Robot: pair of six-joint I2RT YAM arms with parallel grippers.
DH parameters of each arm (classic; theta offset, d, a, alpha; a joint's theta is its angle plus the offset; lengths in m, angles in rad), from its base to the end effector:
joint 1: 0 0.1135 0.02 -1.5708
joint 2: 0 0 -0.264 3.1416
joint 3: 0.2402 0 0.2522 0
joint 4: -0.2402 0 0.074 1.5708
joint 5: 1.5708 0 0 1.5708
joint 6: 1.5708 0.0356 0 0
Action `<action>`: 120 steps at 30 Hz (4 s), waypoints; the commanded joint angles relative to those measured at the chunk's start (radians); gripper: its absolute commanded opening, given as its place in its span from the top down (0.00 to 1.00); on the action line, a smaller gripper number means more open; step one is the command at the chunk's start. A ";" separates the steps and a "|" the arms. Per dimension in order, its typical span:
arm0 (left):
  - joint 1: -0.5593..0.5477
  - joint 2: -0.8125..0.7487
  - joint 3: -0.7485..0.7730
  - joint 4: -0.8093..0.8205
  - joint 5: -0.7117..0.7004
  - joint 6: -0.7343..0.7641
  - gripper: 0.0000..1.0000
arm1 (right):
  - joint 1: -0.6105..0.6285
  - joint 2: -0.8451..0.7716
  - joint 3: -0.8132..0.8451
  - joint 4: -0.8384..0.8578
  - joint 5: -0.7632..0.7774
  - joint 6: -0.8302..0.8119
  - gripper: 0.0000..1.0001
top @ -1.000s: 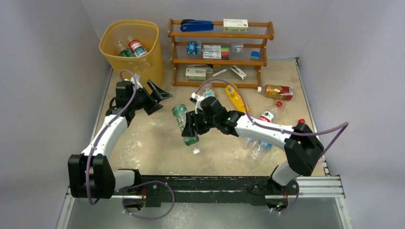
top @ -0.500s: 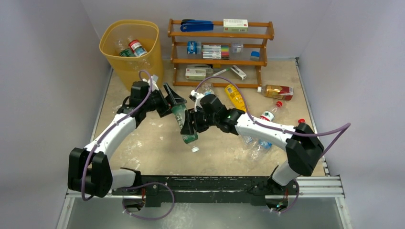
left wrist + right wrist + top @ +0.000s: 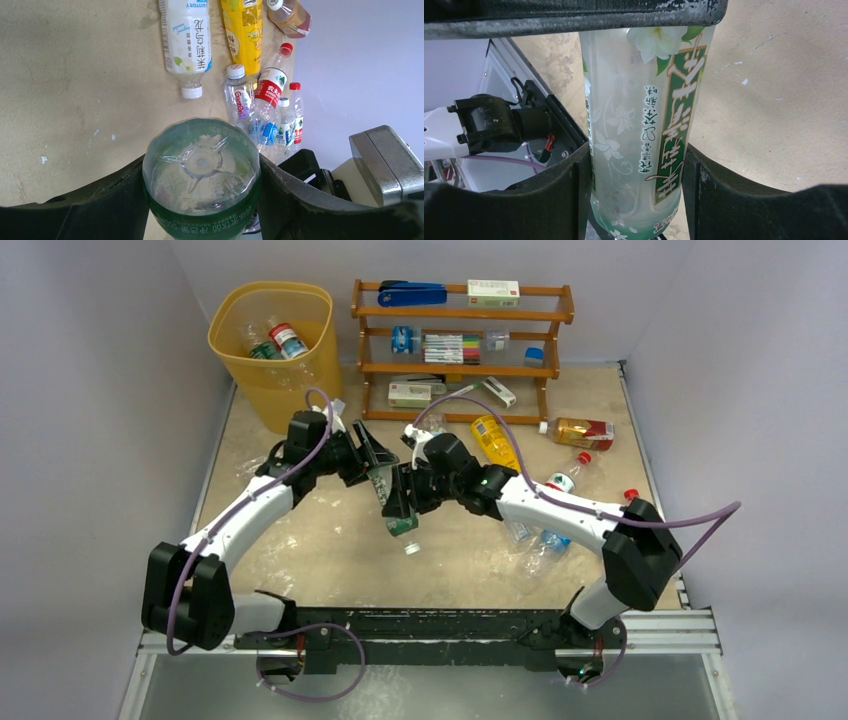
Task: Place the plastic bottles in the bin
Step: Place the plastic bottle in the trash bin, then pick up the plastic bottle at the center of the board.
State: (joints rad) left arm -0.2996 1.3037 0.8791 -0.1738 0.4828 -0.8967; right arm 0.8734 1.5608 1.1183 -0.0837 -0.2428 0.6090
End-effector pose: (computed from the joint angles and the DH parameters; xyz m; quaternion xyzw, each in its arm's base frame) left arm 0.2678 -0.1000 0.2624 -0.1457 0.8534 -0.4302 0.2559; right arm 0.2235 0.2801 0.2723 -0.1733 0.8448 0.4118 0.2944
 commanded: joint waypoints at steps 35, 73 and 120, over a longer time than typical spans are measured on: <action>0.330 0.418 1.020 -0.155 0.001 0.017 0.52 | -0.051 -0.389 -0.197 -0.071 0.093 0.023 0.02; 0.476 0.616 1.155 0.262 -0.578 0.132 0.19 | -0.053 -0.249 -0.215 0.022 0.016 0.021 0.02; 0.117 -0.026 0.214 -0.055 -0.299 0.092 0.16 | -0.300 -0.296 -0.159 -0.086 0.052 -0.071 0.03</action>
State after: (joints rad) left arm -0.1089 1.3121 1.1877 -0.2836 0.2131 -0.8185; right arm 0.6151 1.2297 0.9058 -0.1883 -0.1749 0.5880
